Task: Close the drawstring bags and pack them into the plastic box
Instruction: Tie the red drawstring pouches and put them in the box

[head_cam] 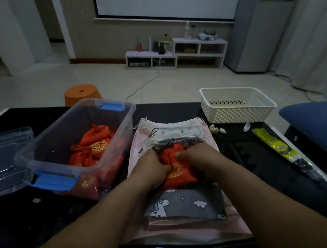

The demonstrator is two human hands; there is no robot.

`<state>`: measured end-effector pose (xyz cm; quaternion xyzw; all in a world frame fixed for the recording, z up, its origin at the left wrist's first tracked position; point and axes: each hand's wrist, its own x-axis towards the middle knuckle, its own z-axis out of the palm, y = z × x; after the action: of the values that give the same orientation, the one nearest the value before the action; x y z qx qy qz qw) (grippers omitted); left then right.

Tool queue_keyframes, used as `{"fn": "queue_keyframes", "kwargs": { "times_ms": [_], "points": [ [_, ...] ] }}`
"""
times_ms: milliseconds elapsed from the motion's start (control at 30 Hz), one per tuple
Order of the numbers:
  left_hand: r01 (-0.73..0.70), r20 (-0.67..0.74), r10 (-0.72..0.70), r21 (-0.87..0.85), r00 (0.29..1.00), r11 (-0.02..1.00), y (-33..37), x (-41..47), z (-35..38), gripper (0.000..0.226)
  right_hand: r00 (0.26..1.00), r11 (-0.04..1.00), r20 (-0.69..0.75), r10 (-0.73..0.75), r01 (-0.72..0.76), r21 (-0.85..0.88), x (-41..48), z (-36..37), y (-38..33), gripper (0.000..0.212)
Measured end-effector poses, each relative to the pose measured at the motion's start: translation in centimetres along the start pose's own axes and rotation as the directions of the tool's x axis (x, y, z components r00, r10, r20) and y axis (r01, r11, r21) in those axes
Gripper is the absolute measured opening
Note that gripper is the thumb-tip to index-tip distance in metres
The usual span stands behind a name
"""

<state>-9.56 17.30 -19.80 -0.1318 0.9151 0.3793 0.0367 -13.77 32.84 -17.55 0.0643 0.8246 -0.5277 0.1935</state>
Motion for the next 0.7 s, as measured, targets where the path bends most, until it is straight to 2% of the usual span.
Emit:
{"fn": "queue_keyframes", "kwargs": {
  "times_ms": [100, 167, 200, 233, 300, 333, 367, 500, 600, 700],
  "points": [
    [-0.007, -0.024, 0.004, -0.15, 1.0, 0.989, 0.0, -0.8, -0.3, 0.023, 0.999, 0.993, -0.028, -0.041, 0.044, 0.111, -0.4, 0.5, 0.2, 0.014],
    [0.012, -0.013, -0.018, -0.364, 1.0, 0.931, 0.2, -1.3, -0.5, 0.04, 0.996, 0.981, -0.046, -0.075, 0.082, 0.174, -1.0, 0.6, 0.3, 0.007],
    [0.021, 0.015, -0.016, -0.485, 1.0, 0.874, 0.4, -1.6, -0.8, 0.041, 0.997, 0.97, -0.026, -0.079, 0.083, 0.23, -1.4, 0.6, 0.2, 0.007],
    [0.036, 0.066, 0.004, -0.588, 0.998, 0.808, 0.8, -2.0, -1.3, 0.035, 0.997, 0.955, 0.008, -0.072, 0.067, 0.289, -1.9, 0.5, 0.0, 0.008],
    [0.088, 0.198, 0.069, -0.686, 0.978, 0.723, 1.4, -2.8, -2.4, 0.012, 0.995, 0.926, 0.087, -0.043, 0.007, 0.378, -2.7, -0.1, -0.2, 0.017],
    [0.125, 0.262, 0.087, -0.694, 0.961, 0.709, 1.6, -3.1, -3.0, 0.005, 0.991, 0.913, 0.132, -0.024, -0.032, 0.407, -3.2, -0.5, -0.4, 0.024],
    [0.153, 0.309, 0.093, -0.682, 0.946, 0.716, 1.5, -3.1, -3.4, 0.009, 0.985, 0.897, 0.172, -0.009, -0.068, 0.437, -3.7, -0.9, -0.5, 0.029],
    [0.132, 0.35, 0.134, -0.64, 0.927, 0.757, 0.8, -3.0, -3.5, 0.03, 0.964, 0.831, 0.266, 0.001, -0.149, 0.536, -6.2, -2.3, -1.1, 0.026],
    [0.057, 0.278, 0.15, -0.619, 0.949, 0.783, 1.0, -3.2, -3.1, 0.033, 0.966, 0.812, 0.257, -0.013, -0.14, 0.567, -6.4, -2.5, -0.8, 0.03],
    [-0.091, 0.137, 0.169, -0.446, 0.976, 0.89, 1.0, -3.1, -2.3, 0.03, 0.976, 0.796, 0.219, 0.007, -0.139, 0.589, -5.7, -2.0, -0.2, 0.029]
  ]
}}
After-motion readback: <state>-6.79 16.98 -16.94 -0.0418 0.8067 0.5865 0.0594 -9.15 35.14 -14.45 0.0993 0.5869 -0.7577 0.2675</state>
